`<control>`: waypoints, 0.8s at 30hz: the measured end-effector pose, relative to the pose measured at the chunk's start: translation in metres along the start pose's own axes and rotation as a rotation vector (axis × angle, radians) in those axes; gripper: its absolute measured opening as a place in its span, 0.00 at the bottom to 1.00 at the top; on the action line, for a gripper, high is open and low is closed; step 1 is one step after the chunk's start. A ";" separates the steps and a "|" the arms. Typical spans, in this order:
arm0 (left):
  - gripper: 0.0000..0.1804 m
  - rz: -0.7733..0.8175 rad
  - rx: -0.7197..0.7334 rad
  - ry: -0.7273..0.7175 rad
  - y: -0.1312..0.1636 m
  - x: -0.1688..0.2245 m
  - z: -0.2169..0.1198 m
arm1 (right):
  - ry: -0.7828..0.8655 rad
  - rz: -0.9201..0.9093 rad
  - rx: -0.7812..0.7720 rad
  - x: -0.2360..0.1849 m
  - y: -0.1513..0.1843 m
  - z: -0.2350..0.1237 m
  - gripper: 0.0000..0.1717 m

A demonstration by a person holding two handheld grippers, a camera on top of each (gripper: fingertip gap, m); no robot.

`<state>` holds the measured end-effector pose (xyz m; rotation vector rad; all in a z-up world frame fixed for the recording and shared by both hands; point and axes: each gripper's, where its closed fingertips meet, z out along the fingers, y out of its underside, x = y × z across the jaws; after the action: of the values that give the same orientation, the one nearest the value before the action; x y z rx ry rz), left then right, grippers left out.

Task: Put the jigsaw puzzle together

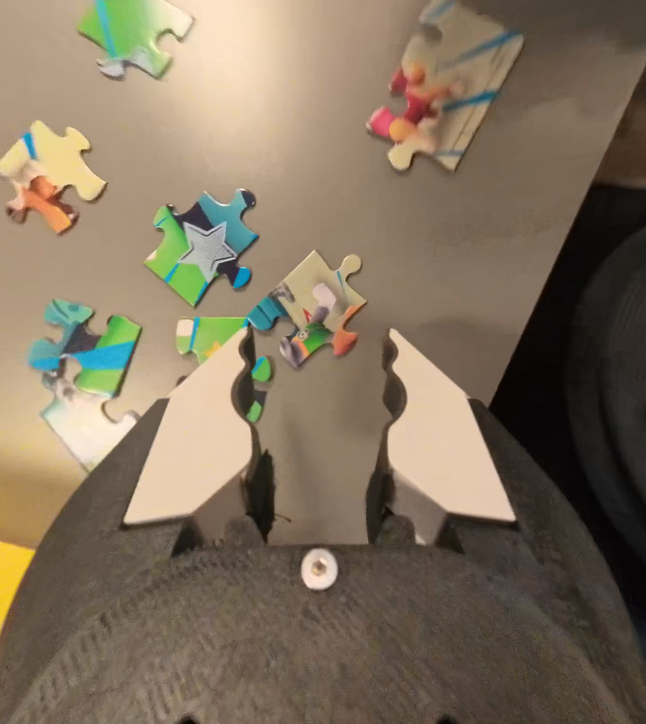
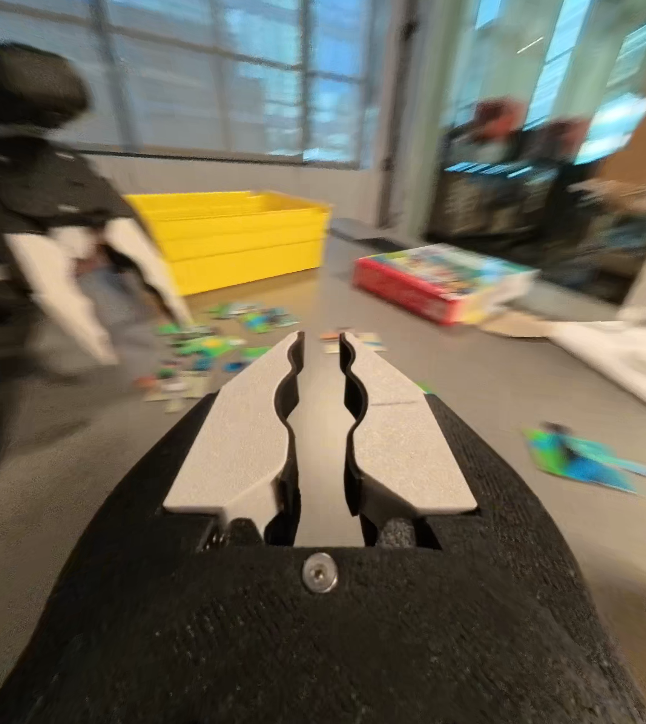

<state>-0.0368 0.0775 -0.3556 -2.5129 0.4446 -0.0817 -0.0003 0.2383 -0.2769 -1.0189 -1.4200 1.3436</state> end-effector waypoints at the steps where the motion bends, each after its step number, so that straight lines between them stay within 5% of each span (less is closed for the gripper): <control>1: 0.35 -0.039 0.036 -0.027 0.001 0.001 -0.002 | -0.134 0.058 -0.047 -0.022 0.000 0.009 0.11; 4: 0.34 -0.131 0.108 -0.064 0.005 0.006 -0.002 | -0.469 0.162 -0.290 -0.080 0.014 0.030 0.23; 7: 0.33 -0.166 0.135 -0.097 0.010 0.006 0.004 | -0.631 0.115 -0.514 -0.113 0.041 0.042 0.30; 17: 0.30 -0.179 0.111 -0.123 0.029 0.003 0.002 | -0.687 -0.010 -0.849 -0.138 0.089 0.054 0.35; 24: 0.30 -0.267 0.223 -0.100 0.033 0.004 -0.019 | -0.737 0.037 -0.854 -0.166 0.085 0.041 0.36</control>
<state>-0.0458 0.0404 -0.3590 -2.3289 0.0534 -0.1020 0.0003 0.0739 -0.3736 -1.1013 -2.6822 1.1865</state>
